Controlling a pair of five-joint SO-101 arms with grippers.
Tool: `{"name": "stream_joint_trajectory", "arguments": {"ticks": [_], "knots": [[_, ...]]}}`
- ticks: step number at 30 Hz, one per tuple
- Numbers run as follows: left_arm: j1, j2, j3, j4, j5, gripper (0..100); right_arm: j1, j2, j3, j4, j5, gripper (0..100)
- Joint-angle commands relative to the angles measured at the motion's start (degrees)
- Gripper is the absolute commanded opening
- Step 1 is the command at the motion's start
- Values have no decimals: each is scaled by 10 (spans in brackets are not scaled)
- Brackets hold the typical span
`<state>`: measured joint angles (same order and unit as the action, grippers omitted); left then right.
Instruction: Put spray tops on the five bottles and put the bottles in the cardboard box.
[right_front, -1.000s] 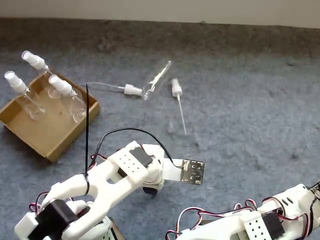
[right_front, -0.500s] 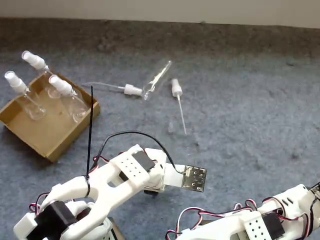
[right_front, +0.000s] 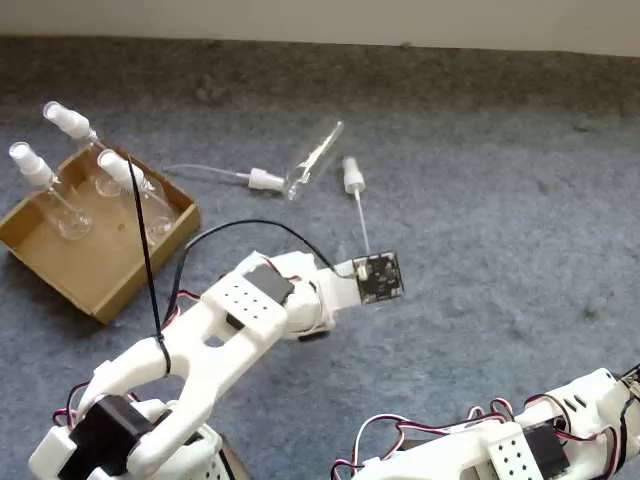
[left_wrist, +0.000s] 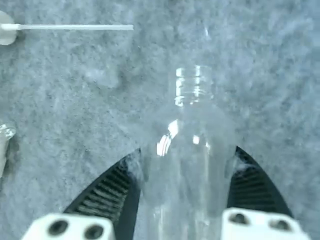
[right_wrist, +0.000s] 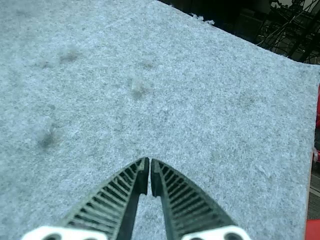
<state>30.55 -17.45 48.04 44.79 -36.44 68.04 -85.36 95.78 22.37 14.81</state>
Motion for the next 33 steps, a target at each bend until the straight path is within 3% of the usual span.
{"name": "stream_joint_trajectory", "arguments": {"ticks": [1, 9, 19, 21, 25, 31, 33], "knots": [[-21, -13, -61, -6, 47, 87, 0, -7, 76, 3, 6, 8], [-89, -157, -121, 95, 46, 85, 0, -7, 76, 3, 6, 8], [-93, -392, -124, 214, 50, 85, -13, -7, 80, 3, 6, 9], [-96, -422, -123, 226, 93, 84, -39, -7, 80, 3, 6, 9], [-141, -472, -113, 226, 208, 85, -102, -7, 80, 3, 6, 9], [-170, -530, -16, 194, 220, 87, -179, -7, 80, 7, 2, 10], [-184, -555, 25, 160, 222, 85, -207, -7, 76, 51, 2, 18]]}}
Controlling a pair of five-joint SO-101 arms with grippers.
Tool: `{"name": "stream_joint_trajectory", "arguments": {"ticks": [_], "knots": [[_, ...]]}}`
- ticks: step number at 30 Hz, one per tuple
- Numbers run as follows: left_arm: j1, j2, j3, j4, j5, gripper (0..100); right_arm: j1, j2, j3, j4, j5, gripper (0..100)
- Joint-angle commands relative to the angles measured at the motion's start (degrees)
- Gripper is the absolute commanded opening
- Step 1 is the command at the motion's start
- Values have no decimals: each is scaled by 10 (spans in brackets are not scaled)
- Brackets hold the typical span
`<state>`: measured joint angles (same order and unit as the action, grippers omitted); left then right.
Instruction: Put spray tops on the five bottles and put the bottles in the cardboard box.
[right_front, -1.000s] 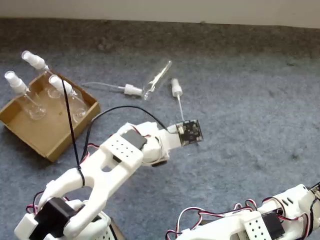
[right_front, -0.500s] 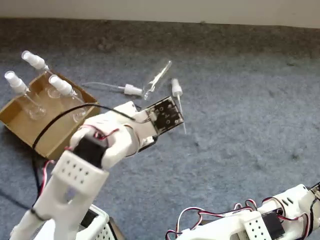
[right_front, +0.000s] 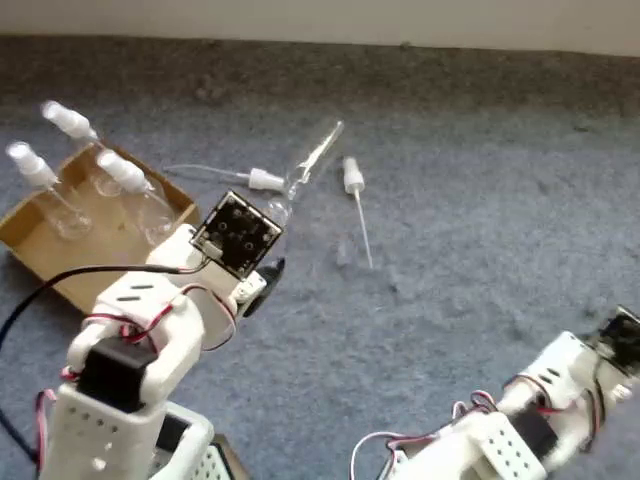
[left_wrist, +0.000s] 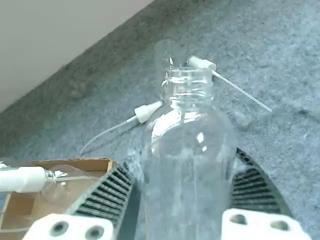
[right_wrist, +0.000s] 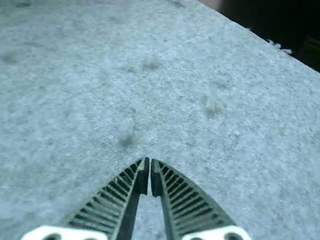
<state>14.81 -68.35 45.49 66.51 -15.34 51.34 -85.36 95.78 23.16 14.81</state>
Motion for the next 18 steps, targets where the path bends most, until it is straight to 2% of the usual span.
{"name": "stream_joint_trajectory", "arguments": {"ticks": [1, 4, 8, 13, 18], "knots": [[-29, -62, 74, -76, 11, 85, -53, -7, 69, 78, 2, 33], [-30, -116, 148, -134, 11, 85, -93, -7, -5, 159, 2, 66], [-29, -187, 230, -187, 18, 85, -147, -7, -97, 238, -18, 39], [-29, -246, 302, -222, 111, 85, -230, -3, -227, 333, -60, 19], [-29, -283, 371, -281, 153, 85, -311, -1, -327, 409, -88, 19]]}}
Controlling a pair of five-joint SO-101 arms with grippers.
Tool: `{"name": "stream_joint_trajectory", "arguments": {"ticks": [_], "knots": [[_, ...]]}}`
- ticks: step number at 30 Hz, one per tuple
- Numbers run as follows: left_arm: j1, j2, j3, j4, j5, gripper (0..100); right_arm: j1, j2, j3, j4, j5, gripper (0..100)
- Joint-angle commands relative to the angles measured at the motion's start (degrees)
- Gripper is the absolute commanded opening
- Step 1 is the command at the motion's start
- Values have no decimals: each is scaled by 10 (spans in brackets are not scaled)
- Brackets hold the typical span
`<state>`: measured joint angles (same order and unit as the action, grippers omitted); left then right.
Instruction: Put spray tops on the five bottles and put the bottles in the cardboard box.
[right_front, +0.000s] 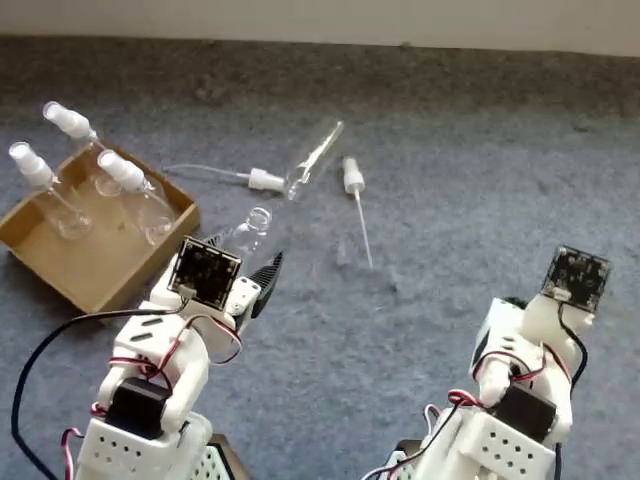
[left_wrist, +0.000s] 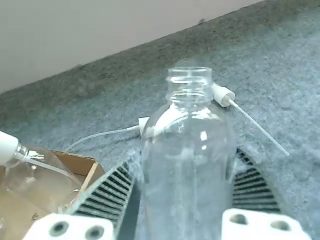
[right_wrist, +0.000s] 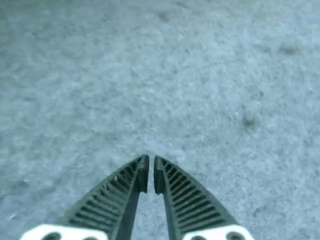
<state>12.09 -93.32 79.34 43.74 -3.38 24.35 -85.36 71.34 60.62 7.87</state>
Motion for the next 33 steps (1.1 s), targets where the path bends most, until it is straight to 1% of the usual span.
{"name": "stream_joint_trajectory", "arguments": {"ticks": [1, 6, 9, 12, 19, 25, 28, 33], "knots": [[-2, -42, 44, -66, 37, 85, -54, -1, -98, 41, -22, 18], [-2, -87, 87, -84, 46, 85, -105, 4, -147, 50, -22, 18], [-2, -111, 98, -84, 46, 85, -125, 56, -177, 50, -22, 18], [-6, -114, 109, -84, 46, 84, -152, 153, -223, 48, -22, 18], [-7, -114, 110, -84, 46, 84, -244, 387, -361, 49, -22, 20], [-60, -114, 111, -84, 46, 84, -298, 597, -509, 54, -22, 22], [-79, -114, 116, -84, 46, 84, -323, 703, -612, 101, -22, 23], [-83, -114, 131, -85, 46, 84, -353, 869, -807, 178, -22, 24]]}}
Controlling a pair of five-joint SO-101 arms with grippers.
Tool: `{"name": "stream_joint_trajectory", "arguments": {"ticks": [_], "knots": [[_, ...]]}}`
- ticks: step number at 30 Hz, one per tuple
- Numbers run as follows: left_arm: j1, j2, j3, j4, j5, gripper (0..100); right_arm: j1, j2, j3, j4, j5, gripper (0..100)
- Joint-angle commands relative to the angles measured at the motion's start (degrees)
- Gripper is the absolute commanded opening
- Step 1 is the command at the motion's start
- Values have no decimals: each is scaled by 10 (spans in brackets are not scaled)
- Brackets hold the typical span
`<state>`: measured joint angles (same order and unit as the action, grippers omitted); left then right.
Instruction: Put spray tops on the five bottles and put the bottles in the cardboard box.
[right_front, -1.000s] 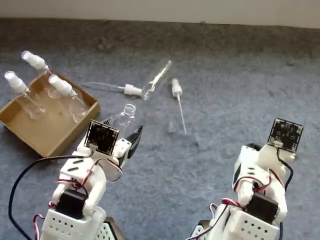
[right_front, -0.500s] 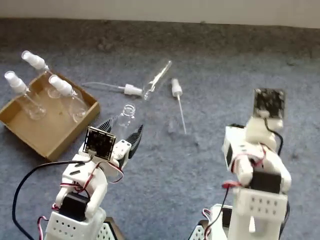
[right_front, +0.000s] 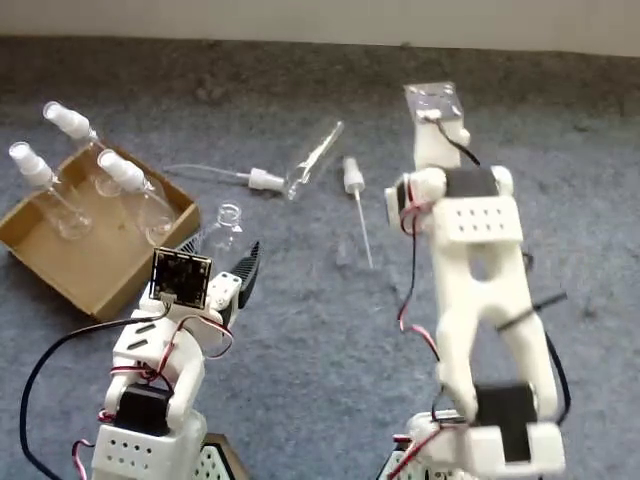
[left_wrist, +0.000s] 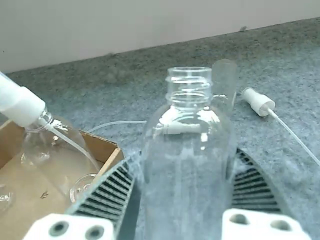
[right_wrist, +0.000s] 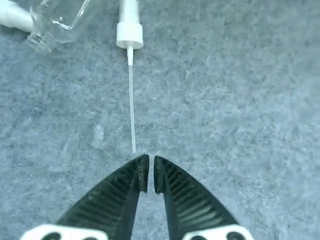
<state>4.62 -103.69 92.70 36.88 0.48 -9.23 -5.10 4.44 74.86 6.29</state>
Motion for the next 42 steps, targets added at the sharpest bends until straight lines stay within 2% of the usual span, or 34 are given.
{"name": "stream_joint_trajectory", "arguments": {"ticks": [1, 10, 15, 21, 26, 31, 37, 40, 42], "knots": [[-8, -10, -3, -17, 7, 84, -20, 98, -175, 44, -6, 24], [-8, -10, -1, -17, 7, 84, -53, 342, -461, 57, -4, 30], [-8, -10, -1, -17, 7, 84, -54, 453, -584, 57, -3, 126], [-7, -10, 0, -17, 5, 84, -54, 567, -704, 57, -3, 139], [-7, -10, 7, -18, 4, 84, -54, 640, -761, 54, -3, 142], [-8, -10, 41, -76, 4, 84, -61, 691, -796, 57, -4, 144], [-9, -10, 44, -89, 4, 84, -65, 719, -798, 58, -3, 257], [-9, -10, 44, -89, 4, 84, -64, 720, -797, 58, -3, 228], [-9, -10, 44, -89, 4, 84, -61, 720, -799, 58, -3, 171]]}}
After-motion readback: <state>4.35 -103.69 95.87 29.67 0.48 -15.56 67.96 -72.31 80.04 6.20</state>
